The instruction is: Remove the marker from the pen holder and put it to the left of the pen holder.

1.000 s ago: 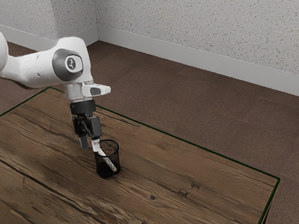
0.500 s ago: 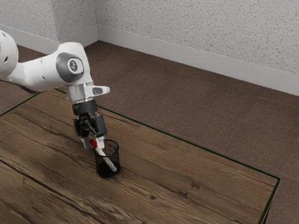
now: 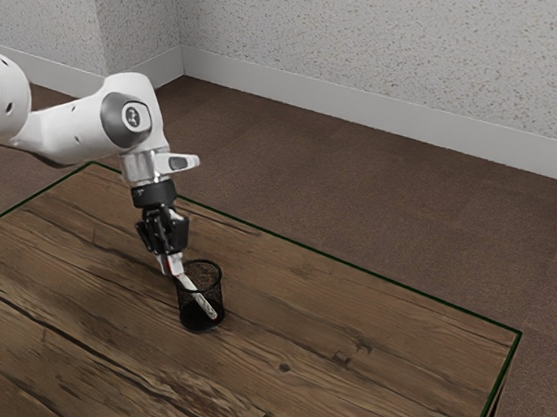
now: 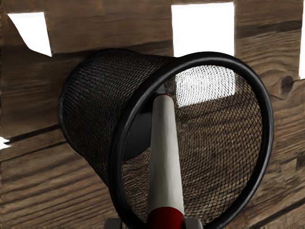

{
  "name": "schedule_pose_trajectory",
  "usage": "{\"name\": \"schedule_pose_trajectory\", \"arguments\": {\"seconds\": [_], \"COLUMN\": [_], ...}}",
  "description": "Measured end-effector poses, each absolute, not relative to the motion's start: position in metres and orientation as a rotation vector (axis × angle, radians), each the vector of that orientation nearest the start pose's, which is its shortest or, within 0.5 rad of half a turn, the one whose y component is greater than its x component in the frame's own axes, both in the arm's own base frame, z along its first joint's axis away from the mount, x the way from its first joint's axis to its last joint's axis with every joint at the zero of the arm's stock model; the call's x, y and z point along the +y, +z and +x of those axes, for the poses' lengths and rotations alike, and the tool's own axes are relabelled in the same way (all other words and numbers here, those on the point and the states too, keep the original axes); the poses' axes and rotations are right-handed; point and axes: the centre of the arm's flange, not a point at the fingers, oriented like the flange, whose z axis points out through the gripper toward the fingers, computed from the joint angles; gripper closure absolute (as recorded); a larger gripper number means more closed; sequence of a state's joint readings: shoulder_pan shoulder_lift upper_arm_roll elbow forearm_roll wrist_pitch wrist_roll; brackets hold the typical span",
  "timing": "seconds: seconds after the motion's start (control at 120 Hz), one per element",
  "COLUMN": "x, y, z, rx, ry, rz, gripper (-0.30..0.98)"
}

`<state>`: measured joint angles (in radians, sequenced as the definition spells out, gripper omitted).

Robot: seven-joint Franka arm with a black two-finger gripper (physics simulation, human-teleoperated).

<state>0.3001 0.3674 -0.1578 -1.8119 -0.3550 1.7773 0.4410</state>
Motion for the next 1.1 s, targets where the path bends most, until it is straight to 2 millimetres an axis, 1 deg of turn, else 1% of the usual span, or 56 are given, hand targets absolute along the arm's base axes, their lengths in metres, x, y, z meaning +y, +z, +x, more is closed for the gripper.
{"name": "schedule_pose_trajectory", "arguments": {"seconds": [0.133,0.233,0.367,0.467,0.5,0.575,0.617,0.667,0.7,0.75,0.833,0.917,0.95,1.008,1.1], "x": [0.059,0.061,0.068,0.075,0.080,0.089,0.098,0.115,0.129,0.153,0.195,0.230,0.239,0.246,0.254], "y": [0.322,0.325,0.343,0.370,0.382,0.419,0.435,0.443,0.442,0.433,0.409,0.384,0.378,0.371,0.365], "z": [0.593,0.592,0.588,0.576,0.571,0.556,0.546,0.537,0.532,0.527,0.518,0.508,0.505,0.502,0.498], "rx": [0.276,0.251,0.205,0.168,0.149,0.114,0.079,0.015,-0.038,-0.126,-0.278,-0.405,-0.435,-0.459,-0.476], "ry": [0.504,0.505,0.485,0.446,0.422,0.341,0.299,0.280,0.279,0.299,0.349,0.403,0.417,0.435,0.452], "rz": [-3.565,-3.558,-3.548,-3.539,-3.536,-3.524,-3.519,-3.519,-3.521,-3.529,-3.542,-3.543,-3.541,-3.536,-3.535], "gripper": [0.65,0.73,0.76,0.77,0.77,0.78,0.78,0.78,0.78,0.78,0.79,0.79,0.79,0.78,0.58]}}
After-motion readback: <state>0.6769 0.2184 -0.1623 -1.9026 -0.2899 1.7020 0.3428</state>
